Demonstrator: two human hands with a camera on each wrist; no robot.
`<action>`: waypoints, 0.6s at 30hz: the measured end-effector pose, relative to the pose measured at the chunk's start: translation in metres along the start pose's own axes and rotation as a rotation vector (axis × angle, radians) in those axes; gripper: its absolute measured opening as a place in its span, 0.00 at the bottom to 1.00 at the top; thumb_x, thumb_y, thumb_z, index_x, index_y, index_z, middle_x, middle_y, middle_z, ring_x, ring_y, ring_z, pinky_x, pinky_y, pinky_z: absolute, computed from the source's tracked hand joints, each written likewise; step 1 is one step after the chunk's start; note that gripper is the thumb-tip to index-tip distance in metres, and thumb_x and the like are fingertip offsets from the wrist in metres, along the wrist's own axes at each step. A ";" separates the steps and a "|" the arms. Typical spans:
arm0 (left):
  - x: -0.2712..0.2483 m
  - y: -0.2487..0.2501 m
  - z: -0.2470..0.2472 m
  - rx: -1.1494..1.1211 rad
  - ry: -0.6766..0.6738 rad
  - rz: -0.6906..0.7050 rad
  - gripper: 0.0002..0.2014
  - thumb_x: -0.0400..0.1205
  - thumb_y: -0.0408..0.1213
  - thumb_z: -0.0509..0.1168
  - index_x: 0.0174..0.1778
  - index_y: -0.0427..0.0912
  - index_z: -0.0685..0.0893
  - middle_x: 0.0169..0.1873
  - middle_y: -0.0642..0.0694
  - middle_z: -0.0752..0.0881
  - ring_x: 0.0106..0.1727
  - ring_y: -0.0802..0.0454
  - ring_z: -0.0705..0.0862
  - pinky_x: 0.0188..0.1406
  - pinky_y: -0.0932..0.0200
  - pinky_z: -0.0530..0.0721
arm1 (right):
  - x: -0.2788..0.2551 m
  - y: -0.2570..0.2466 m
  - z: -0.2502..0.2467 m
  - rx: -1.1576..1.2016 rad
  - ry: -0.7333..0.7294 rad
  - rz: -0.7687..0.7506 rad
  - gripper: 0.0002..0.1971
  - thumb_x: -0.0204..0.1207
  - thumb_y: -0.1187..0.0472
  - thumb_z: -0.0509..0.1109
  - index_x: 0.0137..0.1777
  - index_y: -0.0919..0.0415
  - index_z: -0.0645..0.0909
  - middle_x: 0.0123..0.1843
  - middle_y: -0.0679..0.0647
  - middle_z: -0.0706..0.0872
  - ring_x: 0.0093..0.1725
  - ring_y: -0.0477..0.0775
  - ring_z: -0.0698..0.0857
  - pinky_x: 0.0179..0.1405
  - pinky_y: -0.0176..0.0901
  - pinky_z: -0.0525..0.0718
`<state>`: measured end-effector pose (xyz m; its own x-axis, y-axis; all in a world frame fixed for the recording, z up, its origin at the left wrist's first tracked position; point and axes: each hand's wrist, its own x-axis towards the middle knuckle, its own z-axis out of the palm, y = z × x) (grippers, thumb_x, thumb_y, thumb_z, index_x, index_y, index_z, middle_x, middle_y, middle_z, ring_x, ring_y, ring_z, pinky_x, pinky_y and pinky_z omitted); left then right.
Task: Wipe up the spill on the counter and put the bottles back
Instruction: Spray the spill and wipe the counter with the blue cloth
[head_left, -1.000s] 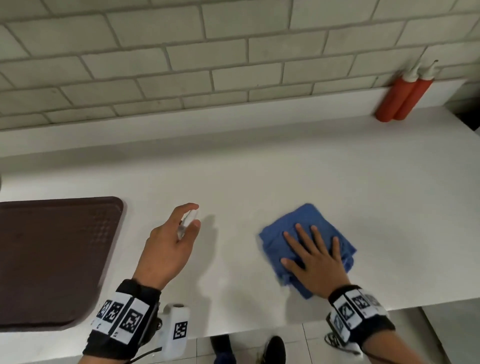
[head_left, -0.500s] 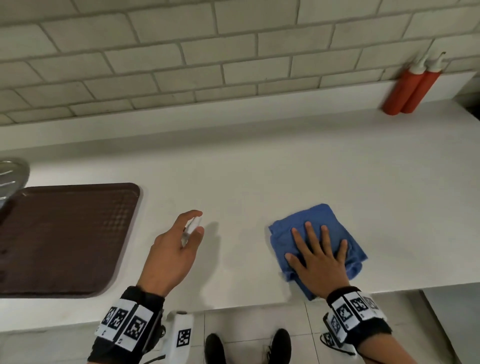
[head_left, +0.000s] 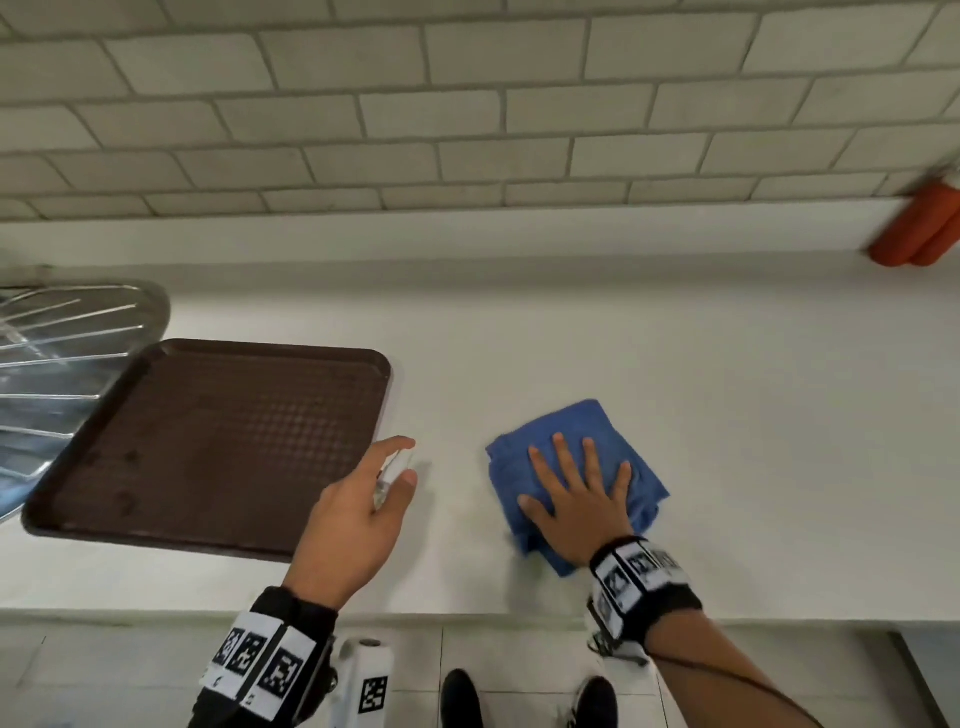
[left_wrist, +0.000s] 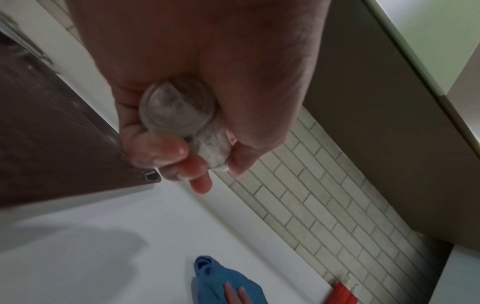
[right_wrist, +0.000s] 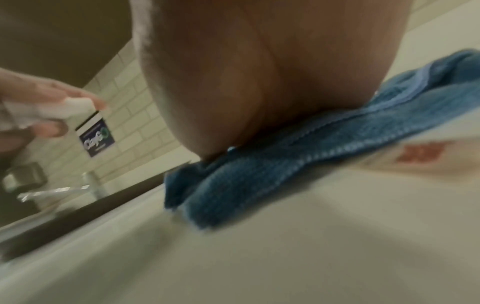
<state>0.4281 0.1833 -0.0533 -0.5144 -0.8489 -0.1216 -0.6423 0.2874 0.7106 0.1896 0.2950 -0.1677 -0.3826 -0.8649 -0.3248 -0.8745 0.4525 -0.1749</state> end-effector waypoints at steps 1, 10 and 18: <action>0.000 -0.006 -0.005 -0.003 0.003 0.000 0.16 0.86 0.52 0.60 0.70 0.69 0.74 0.44 0.53 0.90 0.37 0.56 0.88 0.46 0.51 0.89 | 0.009 -0.015 -0.002 0.009 -0.011 0.009 0.48 0.60 0.25 0.16 0.83 0.40 0.35 0.85 0.48 0.29 0.83 0.65 0.32 0.71 0.80 0.30; 0.006 -0.039 -0.037 -0.015 -0.002 -0.012 0.16 0.87 0.50 0.60 0.70 0.68 0.74 0.40 0.51 0.89 0.41 0.55 0.87 0.48 0.52 0.87 | -0.039 -0.111 0.033 -0.114 0.034 -0.329 0.32 0.77 0.32 0.53 0.79 0.42 0.66 0.82 0.49 0.68 0.79 0.67 0.67 0.67 0.79 0.54; 0.009 -0.051 -0.046 -0.057 0.016 0.011 0.17 0.87 0.50 0.60 0.73 0.65 0.74 0.41 0.55 0.88 0.44 0.57 0.87 0.50 0.52 0.86 | 0.013 -0.126 0.011 -0.077 -0.035 -0.129 0.36 0.76 0.32 0.39 0.84 0.43 0.47 0.88 0.52 0.43 0.85 0.67 0.42 0.72 0.83 0.36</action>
<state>0.4828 0.1405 -0.0587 -0.5116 -0.8530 -0.1027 -0.6032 0.2714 0.7500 0.2980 0.2289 -0.1600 -0.2565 -0.9060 -0.3367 -0.9364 0.3192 -0.1456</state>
